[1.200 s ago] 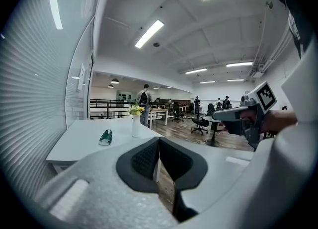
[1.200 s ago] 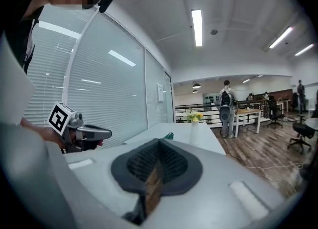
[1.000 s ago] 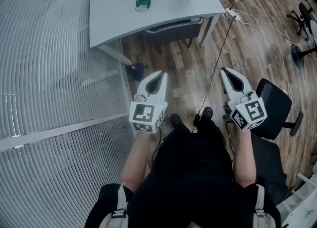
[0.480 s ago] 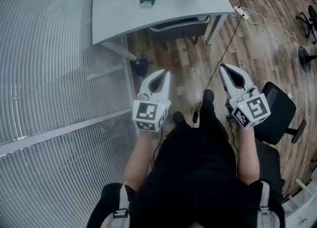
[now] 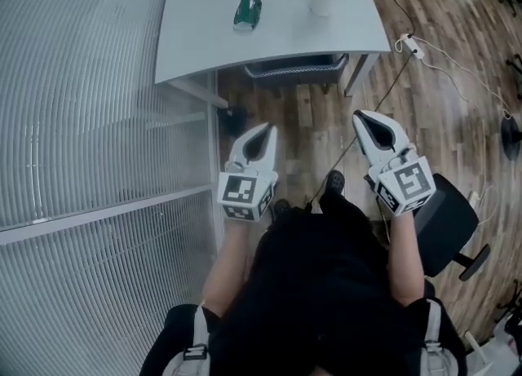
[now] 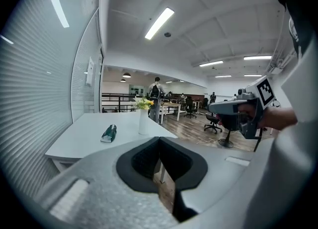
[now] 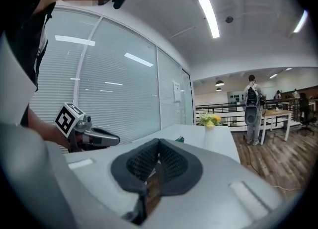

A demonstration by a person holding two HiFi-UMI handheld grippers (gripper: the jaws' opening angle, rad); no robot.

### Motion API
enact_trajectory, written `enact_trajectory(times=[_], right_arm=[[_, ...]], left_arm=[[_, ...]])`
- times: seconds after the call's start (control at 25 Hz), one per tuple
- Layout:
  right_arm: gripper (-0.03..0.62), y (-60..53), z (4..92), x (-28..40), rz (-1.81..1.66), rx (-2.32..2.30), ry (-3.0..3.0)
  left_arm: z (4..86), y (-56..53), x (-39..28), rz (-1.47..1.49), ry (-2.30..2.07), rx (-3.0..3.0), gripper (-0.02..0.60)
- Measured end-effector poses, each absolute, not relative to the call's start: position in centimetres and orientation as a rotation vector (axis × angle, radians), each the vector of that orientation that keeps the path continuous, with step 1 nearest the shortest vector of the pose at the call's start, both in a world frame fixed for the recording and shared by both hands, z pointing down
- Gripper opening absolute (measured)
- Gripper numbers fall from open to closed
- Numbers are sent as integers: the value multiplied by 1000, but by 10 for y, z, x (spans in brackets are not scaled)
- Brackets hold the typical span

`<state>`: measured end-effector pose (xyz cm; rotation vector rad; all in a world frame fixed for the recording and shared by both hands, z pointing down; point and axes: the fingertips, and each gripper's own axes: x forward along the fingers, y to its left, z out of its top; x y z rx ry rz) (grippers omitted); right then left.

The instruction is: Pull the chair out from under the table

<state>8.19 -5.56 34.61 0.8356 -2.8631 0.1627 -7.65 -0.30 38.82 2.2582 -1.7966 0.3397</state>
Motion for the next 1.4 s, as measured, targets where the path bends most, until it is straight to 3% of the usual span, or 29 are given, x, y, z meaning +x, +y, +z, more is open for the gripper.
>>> enact_trajectory(times=[0.56, 1.0, 1.4], right_arm=[[3, -122, 379, 135, 240, 699, -2860], [3, -143, 399, 86, 214, 668, -2788], [3, -184, 412, 26, -93, 676, -2545]], left_arm=[[413, -56, -18, 438, -1870, 2119, 11], [430, -81, -59, 439, -1806, 2120, 12], [436, -153, -108, 512, -1691, 2298, 14]])
